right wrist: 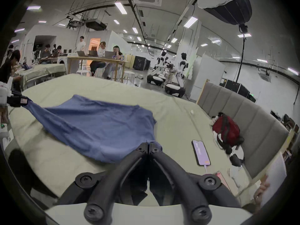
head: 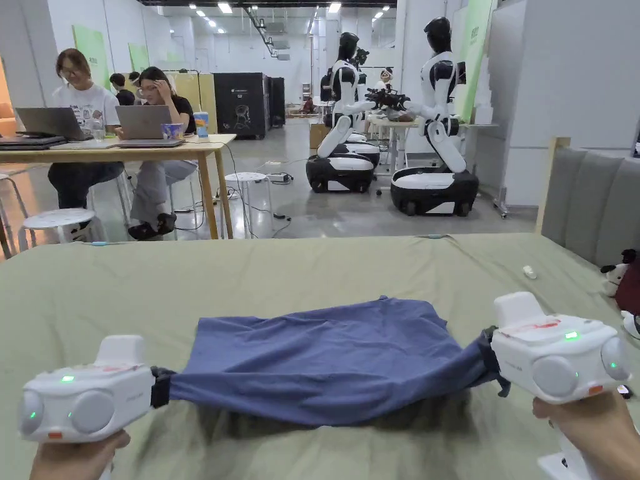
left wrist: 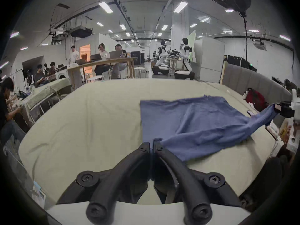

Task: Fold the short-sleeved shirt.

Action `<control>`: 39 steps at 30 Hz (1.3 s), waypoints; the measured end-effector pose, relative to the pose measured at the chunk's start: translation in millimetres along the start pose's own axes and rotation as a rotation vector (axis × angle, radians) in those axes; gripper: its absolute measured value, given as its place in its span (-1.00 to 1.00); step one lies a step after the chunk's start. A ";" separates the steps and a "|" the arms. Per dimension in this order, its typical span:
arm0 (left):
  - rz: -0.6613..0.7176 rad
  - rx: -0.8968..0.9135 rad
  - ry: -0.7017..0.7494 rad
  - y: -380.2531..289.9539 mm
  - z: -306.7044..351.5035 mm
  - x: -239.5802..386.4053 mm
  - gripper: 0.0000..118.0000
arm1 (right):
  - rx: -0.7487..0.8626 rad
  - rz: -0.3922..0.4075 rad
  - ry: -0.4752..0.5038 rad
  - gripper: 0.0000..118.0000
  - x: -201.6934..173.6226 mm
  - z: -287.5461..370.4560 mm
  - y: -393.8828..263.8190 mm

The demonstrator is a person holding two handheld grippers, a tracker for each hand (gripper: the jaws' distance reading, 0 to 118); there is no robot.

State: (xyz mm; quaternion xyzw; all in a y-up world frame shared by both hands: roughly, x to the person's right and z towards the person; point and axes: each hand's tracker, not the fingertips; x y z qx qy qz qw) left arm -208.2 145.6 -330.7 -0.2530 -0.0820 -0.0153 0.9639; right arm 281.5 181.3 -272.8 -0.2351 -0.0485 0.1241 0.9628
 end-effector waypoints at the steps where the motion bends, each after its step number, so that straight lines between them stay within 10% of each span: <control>1: -0.009 -0.008 -0.003 -9.5 1.0 -1.4 -0.97 | -0.015 0.024 0.001 -1.00 -1.2 12.9 -9.0; 22: -0.074 -0.190 0.049 -73.2 -34.8 -6.9 -0.85 | -0.331 0.016 0.018 -0.96 0.4 -16.3 -112.3; 24: -0.067 -0.183 0.089 -71.5 -34.0 -7.3 -0.03 | -0.329 0.012 -0.001 -0.37 -3.1 -12.3 -104.7; 26: -0.060 -0.156 0.114 -65.9 -31.5 -7.4 0.90 | -0.295 0.019 -0.027 0.72 -8.4 -5.7 -93.5; 28: -0.059 -0.112 0.121 -57.5 -19.6 -2.0 0.98 | -0.217 0.028 -0.049 1.00 -14.1 3.0 -80.9; 33: -0.074 -0.084 0.115 -34.5 0.6 20.4 0.71 | -0.171 -0.001 -0.014 0.53 -31.9 9.1 -43.2; 37: -0.051 -0.064 0.082 -25.1 6.7 28.9 -0.57 | -0.133 -0.038 0.044 -0.96 -48.4 13.8 -30.1; 39: -0.053 -0.069 0.081 -25.0 7.8 32.7 -1.00 | -0.127 -0.022 0.046 -1.00 -56.3 12.9 -28.5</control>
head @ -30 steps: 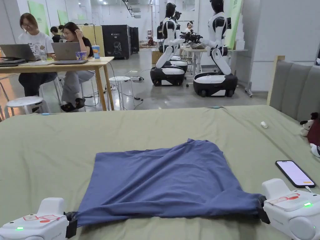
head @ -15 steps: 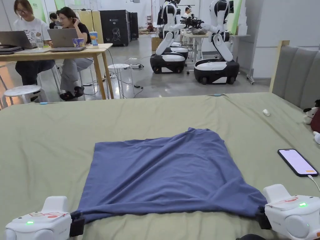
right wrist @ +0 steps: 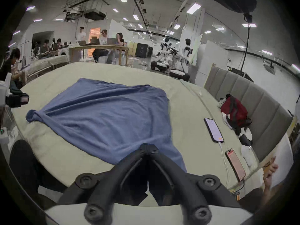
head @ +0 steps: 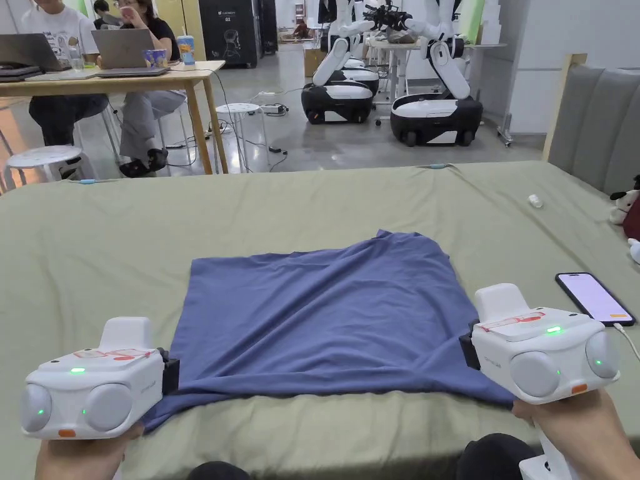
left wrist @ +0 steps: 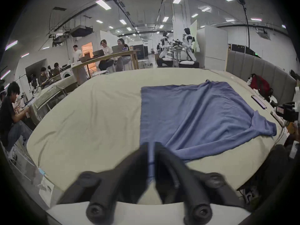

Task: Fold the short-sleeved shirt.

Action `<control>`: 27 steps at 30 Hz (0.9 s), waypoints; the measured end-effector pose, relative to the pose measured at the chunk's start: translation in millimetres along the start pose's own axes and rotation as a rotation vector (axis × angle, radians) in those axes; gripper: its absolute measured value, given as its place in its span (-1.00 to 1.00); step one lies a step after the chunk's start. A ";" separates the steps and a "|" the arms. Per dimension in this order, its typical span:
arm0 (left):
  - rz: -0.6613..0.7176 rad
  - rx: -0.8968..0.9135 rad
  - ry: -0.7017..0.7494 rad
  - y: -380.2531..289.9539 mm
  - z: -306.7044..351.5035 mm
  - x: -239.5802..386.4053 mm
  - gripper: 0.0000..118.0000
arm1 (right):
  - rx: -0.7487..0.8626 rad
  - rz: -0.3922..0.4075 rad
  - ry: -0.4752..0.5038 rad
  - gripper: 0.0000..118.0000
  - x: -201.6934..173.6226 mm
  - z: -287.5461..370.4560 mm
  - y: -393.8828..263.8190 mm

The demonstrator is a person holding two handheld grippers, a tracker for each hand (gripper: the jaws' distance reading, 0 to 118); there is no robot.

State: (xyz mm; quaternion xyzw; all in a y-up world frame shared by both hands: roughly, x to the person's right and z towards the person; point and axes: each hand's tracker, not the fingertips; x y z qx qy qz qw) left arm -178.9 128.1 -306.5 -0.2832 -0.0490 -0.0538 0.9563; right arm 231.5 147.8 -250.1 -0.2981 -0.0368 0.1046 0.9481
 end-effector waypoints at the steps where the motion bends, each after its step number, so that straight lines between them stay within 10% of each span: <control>1: -0.003 -0.004 0.005 -1.4 0.7 0.8 -1.00 | -0.002 0.020 0.012 -1.00 -3.0 -0.5 0.6; 6: 0.041 -0.060 0.011 -5.0 -5.5 -6.5 -0.98 | -0.018 0.021 0.027 -1.00 -4.7 -13.0 -0.5; 9: 0.053 -0.088 0.012 -9.1 -11.7 -9.8 0.19 | -0.031 0.017 0.022 -1.00 -2.7 -21.2 -1.1; 11: 0.045 -0.106 0.010 -13.3 -17.5 -9.3 0.49 | -0.038 0.011 0.021 -1.00 -3.9 -21.5 -1.3; 23: 0.051 -0.214 0.013 -32.9 -52.4 -10.3 0.43 | -0.061 0.000 0.026 -1.00 -3.2 -25.5 -4.4; 27: 0.056 -0.216 -0.017 -41.6 -52.8 -6.1 -0.23 | -0.066 -0.004 0.027 -1.00 -1.6 -25.4 -5.5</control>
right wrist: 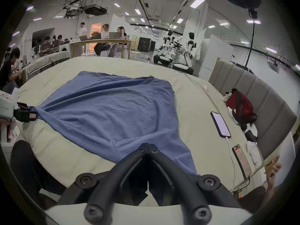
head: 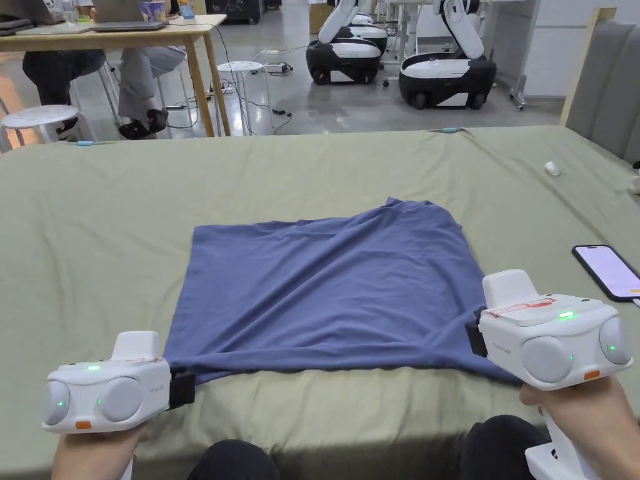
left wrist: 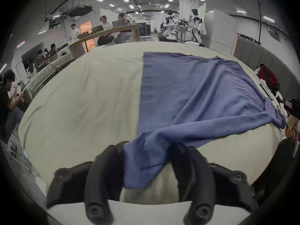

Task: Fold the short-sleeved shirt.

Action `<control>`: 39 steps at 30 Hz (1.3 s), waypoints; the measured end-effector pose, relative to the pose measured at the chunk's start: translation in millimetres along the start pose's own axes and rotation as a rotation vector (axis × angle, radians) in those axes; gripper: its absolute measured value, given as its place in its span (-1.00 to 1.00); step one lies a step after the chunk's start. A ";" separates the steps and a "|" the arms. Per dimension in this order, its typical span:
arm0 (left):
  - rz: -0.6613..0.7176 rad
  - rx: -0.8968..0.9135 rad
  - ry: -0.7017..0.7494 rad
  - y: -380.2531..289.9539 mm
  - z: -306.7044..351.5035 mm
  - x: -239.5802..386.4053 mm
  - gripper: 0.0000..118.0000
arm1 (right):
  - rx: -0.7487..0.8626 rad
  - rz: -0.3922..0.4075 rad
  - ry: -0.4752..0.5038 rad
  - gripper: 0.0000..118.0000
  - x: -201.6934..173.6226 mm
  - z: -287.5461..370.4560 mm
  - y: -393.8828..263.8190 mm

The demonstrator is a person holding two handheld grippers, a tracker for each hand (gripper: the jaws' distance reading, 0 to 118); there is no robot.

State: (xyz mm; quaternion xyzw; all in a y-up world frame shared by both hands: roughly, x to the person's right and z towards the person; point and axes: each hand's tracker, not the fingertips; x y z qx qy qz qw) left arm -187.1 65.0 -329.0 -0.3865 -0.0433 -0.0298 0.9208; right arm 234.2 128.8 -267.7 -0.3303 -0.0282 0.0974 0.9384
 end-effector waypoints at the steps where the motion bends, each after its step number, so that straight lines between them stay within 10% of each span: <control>1: -0.010 0.011 -0.006 -0.3 1.9 1.1 -0.51 | -0.001 0.001 -0.001 -1.00 0.4 0.1 -0.3; 2: -0.024 0.026 -0.016 -0.1 4.4 2.4 -0.87 | -0.002 0.002 -0.001 -1.00 1.0 0.3 -0.6; 8: -0.053 0.056 -0.023 8.7 14.1 4.4 -0.90 | -0.004 -0.012 -0.008 -0.95 12.8 4.3 -8.6; 12: -0.052 0.062 -0.028 11.4 17.5 5.4 -0.90 | -0.038 -0.073 0.005 0.54 27.5 1.1 -23.1; 21: -0.059 0.054 -0.034 9.5 16.3 5.9 -0.89 | -0.164 -0.098 -0.034 0.30 47.4 -22.2 -61.4; 25: -0.060 0.052 -0.032 8.5 15.5 7.0 -0.89 | -0.174 -0.125 0.035 -0.89 52.1 -34.2 -67.6; 39: -0.065 0.110 -0.040 67.5 13.9 3.5 -0.89 | -0.030 -0.072 -0.005 -0.89 64.1 -41.3 15.9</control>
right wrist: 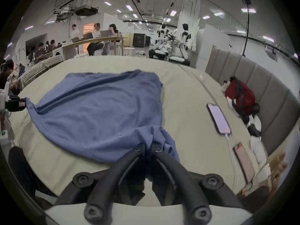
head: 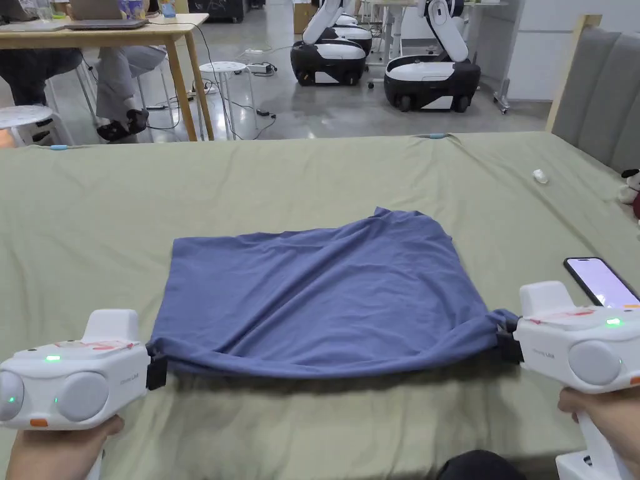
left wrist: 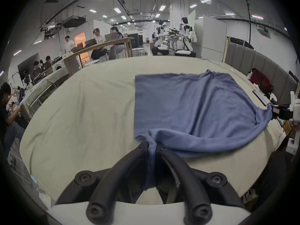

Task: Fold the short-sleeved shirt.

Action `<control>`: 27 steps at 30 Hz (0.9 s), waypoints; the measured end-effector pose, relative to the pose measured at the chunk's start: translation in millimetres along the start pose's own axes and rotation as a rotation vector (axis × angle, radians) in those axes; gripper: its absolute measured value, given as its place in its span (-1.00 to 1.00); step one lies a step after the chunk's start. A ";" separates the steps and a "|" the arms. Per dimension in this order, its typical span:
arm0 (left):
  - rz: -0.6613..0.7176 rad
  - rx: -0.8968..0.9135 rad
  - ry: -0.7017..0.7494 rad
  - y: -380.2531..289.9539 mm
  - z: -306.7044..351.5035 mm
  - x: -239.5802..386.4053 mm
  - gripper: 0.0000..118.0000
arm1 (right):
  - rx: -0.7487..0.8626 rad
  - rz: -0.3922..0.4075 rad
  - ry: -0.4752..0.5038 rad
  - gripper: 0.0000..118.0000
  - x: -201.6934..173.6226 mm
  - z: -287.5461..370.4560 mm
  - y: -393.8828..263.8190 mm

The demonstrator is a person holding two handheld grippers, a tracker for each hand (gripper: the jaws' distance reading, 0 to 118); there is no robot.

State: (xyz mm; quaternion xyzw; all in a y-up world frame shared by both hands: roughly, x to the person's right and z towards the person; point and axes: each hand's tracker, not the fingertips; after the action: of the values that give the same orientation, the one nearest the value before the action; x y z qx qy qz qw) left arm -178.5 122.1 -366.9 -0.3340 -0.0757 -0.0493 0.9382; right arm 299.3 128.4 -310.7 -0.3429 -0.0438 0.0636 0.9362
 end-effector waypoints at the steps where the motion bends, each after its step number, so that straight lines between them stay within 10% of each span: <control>1: -0.004 0.010 0.006 8.8 -3.3 -0.4 -0.89 | 0.018 0.012 -0.007 -0.89 0.0 -3.9 11.0; 11: -0.039 -0.022 0.088 94.7 -101.9 -2.1 -0.89 | 0.034 0.048 -0.041 -0.89 4.7 -115.6 114.7; 25: -0.038 -0.151 0.119 84.5 -183.5 15.9 -0.87 | -0.160 0.004 -0.074 -0.88 -1.0 -204.9 101.2; 27: -0.007 -0.148 0.139 87.7 -184.0 13.9 -0.64 | -0.144 -0.020 -0.087 -0.60 -1.1 -199.3 102.2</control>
State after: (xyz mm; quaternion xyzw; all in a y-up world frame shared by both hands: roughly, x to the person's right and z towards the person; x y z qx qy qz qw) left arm -132.1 72.5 -559.5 -0.3978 -0.0079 -0.0813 0.9138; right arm 314.0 78.8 -528.6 -0.4060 -0.0924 0.0660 0.9068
